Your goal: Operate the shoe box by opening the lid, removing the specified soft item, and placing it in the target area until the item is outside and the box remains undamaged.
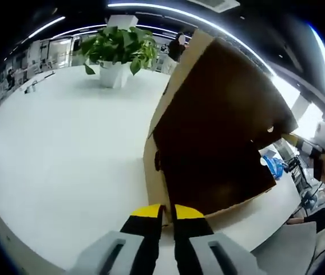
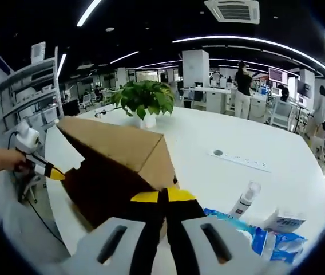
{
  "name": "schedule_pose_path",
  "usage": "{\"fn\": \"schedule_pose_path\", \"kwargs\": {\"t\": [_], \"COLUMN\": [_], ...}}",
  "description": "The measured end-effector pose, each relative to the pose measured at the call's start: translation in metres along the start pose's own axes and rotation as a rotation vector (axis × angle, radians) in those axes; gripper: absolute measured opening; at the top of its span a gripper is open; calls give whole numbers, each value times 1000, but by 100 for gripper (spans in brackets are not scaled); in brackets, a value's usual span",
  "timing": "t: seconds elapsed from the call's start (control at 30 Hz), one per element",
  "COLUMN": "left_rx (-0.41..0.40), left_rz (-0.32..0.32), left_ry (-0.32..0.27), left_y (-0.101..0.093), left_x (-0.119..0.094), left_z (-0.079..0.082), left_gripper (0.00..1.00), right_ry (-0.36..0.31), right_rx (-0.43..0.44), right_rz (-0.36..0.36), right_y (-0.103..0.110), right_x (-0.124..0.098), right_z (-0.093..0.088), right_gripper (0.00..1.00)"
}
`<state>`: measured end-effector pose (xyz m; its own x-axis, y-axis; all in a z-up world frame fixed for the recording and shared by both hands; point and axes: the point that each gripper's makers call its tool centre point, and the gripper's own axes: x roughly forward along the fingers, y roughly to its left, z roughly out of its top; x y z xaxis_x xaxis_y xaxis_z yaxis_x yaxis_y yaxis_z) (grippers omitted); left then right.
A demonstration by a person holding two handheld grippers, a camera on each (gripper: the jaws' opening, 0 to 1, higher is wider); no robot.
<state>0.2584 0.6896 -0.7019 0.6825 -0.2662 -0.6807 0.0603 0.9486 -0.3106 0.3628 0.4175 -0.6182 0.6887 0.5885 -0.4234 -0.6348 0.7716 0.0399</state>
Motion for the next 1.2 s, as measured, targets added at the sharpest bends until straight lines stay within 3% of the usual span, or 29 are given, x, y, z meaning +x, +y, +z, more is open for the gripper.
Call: {"fn": "schedule_pose_path", "kwargs": {"t": [0.2,0.3,0.53,0.8,1.2], "left_rx": [40,36,102,239,318], "left_rz": [10,20,9,-28,-29], "left_ry": [-45,-88,-157,-120,-44], "left_y": [2,4,-1,-16,-14], "left_x": [-6,-15,-31,-27,-19], "left_z": [6,14,26,15,-5], "left_gripper": [8,18,26,33,37], "right_ry": [2,-2,43,78,112], "right_rx": [-19,-10,-61,-145,-232], "right_rz": [18,28,74,141,220], "right_y": [11,13,20,32,46], "right_x": [-6,-7,-11,-19,-29], "right_z": [-22,-30,-55,-76,-95], "right_gripper": [1,2,2,2,20]}}
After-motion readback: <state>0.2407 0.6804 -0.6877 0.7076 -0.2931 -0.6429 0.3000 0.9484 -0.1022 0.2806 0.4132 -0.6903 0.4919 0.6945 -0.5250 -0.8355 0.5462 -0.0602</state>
